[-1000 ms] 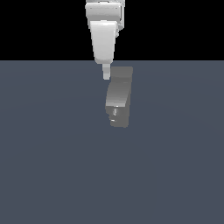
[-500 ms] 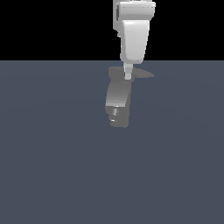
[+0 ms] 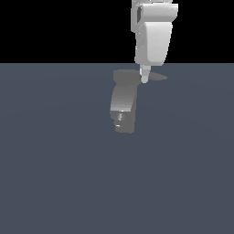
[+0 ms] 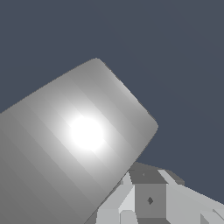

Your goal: Turn on the faucet by rotating a designated handle.

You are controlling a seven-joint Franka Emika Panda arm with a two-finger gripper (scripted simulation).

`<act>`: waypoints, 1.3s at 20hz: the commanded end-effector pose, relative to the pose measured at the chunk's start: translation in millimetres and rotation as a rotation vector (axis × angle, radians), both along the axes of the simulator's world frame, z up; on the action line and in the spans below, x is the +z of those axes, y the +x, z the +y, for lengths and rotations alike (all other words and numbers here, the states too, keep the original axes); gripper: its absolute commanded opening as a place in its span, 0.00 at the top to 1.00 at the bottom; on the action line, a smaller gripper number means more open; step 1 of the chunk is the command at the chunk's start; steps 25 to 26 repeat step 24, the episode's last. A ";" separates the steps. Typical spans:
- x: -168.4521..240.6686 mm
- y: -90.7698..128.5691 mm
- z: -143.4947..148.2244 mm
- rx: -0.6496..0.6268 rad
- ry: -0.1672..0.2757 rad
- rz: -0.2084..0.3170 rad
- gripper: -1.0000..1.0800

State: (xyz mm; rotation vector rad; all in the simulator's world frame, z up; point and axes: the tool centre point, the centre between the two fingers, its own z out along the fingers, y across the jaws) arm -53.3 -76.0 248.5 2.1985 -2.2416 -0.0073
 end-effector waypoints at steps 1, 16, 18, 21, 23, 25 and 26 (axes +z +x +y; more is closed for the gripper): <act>-0.3 8.7 -12.0 -0.007 -0.001 -0.005 1.00; -0.4 44.0 -64.6 -0.022 -0.002 -0.005 1.00; -0.4 48.5 -71.1 -0.023 -0.002 -0.005 1.00; -0.4 55.0 -81.0 -0.026 -0.002 -0.005 1.00; -0.4 59.3 -87.4 -0.028 -0.002 -0.005 1.00; -0.4 59.3 -87.4 -0.028 -0.002 -0.005 1.00; -0.4 59.3 -87.4 -0.028 -0.002 -0.005 1.00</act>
